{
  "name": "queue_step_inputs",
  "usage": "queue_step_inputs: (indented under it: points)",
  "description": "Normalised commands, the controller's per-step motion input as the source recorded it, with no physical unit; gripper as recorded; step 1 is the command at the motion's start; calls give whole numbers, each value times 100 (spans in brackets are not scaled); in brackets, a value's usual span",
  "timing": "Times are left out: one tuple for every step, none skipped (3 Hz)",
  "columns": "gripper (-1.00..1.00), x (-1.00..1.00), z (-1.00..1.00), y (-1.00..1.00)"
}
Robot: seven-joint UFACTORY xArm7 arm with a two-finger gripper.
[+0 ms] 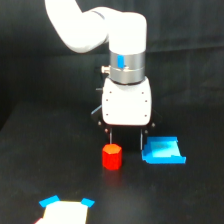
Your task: Pick up the red object from the table
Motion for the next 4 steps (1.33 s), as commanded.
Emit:
queue_step_inputs:
  points:
    - [100,-81,-2,-100]
    - [100,-44,-39,-100]
    - [-100,42,-100,48]
    - [-100,-84,31,55]
